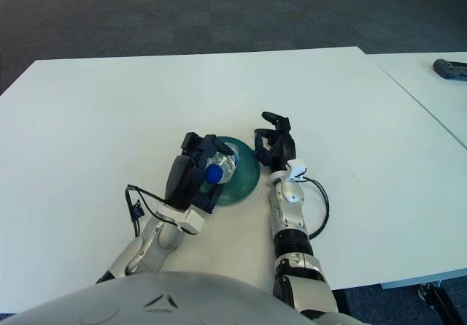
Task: Put the bottle into the plate.
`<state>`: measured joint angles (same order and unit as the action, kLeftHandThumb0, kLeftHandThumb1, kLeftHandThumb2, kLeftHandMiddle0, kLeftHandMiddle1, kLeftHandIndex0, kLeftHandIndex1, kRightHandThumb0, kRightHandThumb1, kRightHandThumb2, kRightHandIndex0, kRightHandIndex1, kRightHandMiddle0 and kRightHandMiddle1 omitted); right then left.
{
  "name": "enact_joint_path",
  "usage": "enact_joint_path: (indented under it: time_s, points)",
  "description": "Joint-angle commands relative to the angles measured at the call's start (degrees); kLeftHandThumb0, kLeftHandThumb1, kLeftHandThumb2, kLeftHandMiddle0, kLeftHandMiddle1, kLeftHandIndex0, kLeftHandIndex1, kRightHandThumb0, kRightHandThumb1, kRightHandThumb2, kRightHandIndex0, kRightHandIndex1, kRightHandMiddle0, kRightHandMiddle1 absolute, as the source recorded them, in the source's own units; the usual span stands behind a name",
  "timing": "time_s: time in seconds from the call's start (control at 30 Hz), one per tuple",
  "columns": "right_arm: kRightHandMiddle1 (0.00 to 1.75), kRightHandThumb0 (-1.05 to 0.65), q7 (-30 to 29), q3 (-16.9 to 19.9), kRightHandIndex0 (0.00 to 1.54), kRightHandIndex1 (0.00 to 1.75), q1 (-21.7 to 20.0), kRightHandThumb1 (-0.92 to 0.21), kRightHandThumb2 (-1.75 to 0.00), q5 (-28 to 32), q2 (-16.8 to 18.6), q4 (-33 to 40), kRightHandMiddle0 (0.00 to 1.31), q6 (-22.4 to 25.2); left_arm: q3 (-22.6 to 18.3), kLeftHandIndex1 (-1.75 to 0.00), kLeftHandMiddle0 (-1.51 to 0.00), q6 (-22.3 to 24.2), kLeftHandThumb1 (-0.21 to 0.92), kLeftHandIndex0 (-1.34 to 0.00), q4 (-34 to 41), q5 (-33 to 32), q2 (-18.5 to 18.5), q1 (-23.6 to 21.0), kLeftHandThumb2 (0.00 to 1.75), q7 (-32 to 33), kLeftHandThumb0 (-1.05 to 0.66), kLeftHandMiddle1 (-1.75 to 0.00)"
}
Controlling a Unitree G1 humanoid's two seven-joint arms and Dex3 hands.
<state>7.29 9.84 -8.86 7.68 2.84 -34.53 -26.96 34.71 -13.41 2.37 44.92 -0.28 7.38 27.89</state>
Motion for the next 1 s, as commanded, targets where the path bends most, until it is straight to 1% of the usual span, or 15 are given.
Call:
enact_joint_path:
  time_s: [0.0, 0.17, 0.2, 0.27, 0.33, 0.43, 0.47, 0.53, 0.57, 0.6, 0.63, 0.67, 0.7, 0.83, 0.97]
  points:
    - [1.20, 0.39, 0.0, 0.2, 0.55, 1.52, 7.3, -0.59, -0.80, 1.3, 2.2, -4.4, 0.00, 2.1, -0.1, -1.75, -0.88, -0.3, 0.00, -0.63, 0.1, -0.4, -0.2, 0.5, 1.63, 0.1, -0.01, -1.62]
    - [1.15, 0.39, -0.2, -0.2, 0.54, 1.53, 8.3, -0.61, -0.79, 1.0, 2.1, -2.5, 0.00, 2.3, 0.2, -1.75, -0.88, -0.7, 0.00, -0.63, -0.9, -0.2, -0.4, 1.0, 1.63, 1.0, -0.01, -1.61]
    - [1.14, 0.39, -0.1, 0.1, 0.54, 1.54, 8.0, -0.61, -0.79, 1.0, 1.9, -3.7, 0.00, 2.2, -0.1, -1.75, -0.88, -0.8, 0.00, -0.63, -1.8, -0.4, -0.4, 0.7, 1.63, 1.2, -0.01, -1.61]
    - [1.15, 0.38, 0.5, 1.2, 0.51, 1.55, 6.6, -0.63, -0.77, 1.4, 0.8, -8.8, 0.00, 1.0, -0.9, -1.75, -0.88, -1.8, 0.00, -0.63, -5.2, -1.0, -0.3, -0.8, 1.63, 2.4, 0.00, -1.62]
    - [1.16, 0.37, 0.4, 2.1, 0.47, 1.55, 4.3, -0.71, -0.66, 1.3, -0.1, -13.3, 0.00, 0.1, -1.6, -1.75, -0.87, -2.6, 0.00, -0.63, -8.3, -1.6, -0.4, -2.1, 1.64, 3.2, 0.00, -1.64]
    - [1.16, 0.36, -0.8, 1.5, 0.44, 1.53, 5.1, -0.81, -0.50, 0.3, 0.2, -11.8, 0.00, -1.0, -1.8, -1.75, -0.84, -2.5, 0.02, -0.62, -10.5, -2.7, -1.0, -2.3, 1.64, 2.8, 0.00, -1.68]
    - [1.16, 0.35, -0.9, 1.5, 0.43, 1.53, 5.1, -0.85, -0.44, 0.1, 0.1, -12.0, 0.00, -1.4, -1.9, -1.75, -0.97, -2.3, 0.12, -0.62, -10.7, -3.0, -1.3, -2.1, 1.53, 2.5, -0.18, -1.71]
    - [1.16, 0.35, -0.9, 1.5, 0.42, 1.53, 4.8, -0.87, -0.40, 0.0, -0.1, -12.8, 0.00, -2.0, -2.0, -1.75, -1.06, -1.8, 0.19, -0.62, -10.5, -3.5, -1.7, -1.7, 1.46, 1.8, -0.28, -1.72]
    - [1.16, 0.35, -0.8, 1.4, 0.41, 1.53, 4.8, -0.90, -0.36, 0.1, -0.1, -12.9, 0.00, -2.2, -2.0, -1.75, -1.14, -1.4, 0.25, -0.61, -10.3, -3.9, -2.0, -1.4, 1.38, 1.3, -0.37, -1.73]
    - [1.16, 0.17, -0.8, 1.4, 0.42, 1.47, 4.8, -0.90, -0.44, 0.1, -0.2, -13.0, 0.00, -2.3, -2.1, -1.75, -1.15, -1.1, 0.27, -0.60, -10.2, -4.1, -2.2, -1.2, 1.36, 1.0, -0.39, -1.74]
    - [1.15, -0.08, -0.7, 1.4, 0.48, 1.33, 4.8, -0.90, -0.56, 0.1, -0.2, -13.1, 0.00, -2.3, -2.1, -1.75, -1.17, -1.0, 0.30, -0.59, -10.1, -4.2, -2.3, -1.1, 1.32, 0.8, -0.41, -1.74]
    - [1.15, -0.25, -0.5, 1.6, 0.51, 1.23, 4.8, -0.89, -0.63, 0.3, -0.3, -13.4, 0.00, -2.2, -2.1, -1.75, -1.18, -0.7, 0.32, -0.58, -10.2, -4.5, -2.6, -0.8, 1.30, 0.8, -0.43, -1.74]
    - [1.14, -0.36, -0.3, 1.7, 0.53, 1.15, 4.7, -0.90, -0.68, 0.6, -0.3, -13.5, 0.00, -2.1, -2.2, -1.75, -1.18, -0.6, 0.35, -0.57, -10.3, -4.6, -2.8, -0.7, 1.27, 1.0, -0.43, -1.74]
    - [1.14, -0.52, 0.4, 2.2, 0.55, 1.04, 4.3, -0.91, -0.72, 1.5, -0.2, -14.1, 0.00, -1.4, -2.4, -1.75, -1.16, -0.7, 0.39, -0.54, -11.0, -5.2, -3.4, -0.7, 1.22, 1.8, -0.44, -1.75]
    - [1.14, -0.58, 1.4, 2.6, 0.53, 1.01, 4.1, -0.92, -0.73, 2.2, -0.3, -14.5, 0.00, -1.1, -2.6, -1.75, -1.14, -0.7, 0.42, -0.52, -11.3, -5.8, -3.9, -0.6, 1.18, 1.5, -0.44, -1.75]
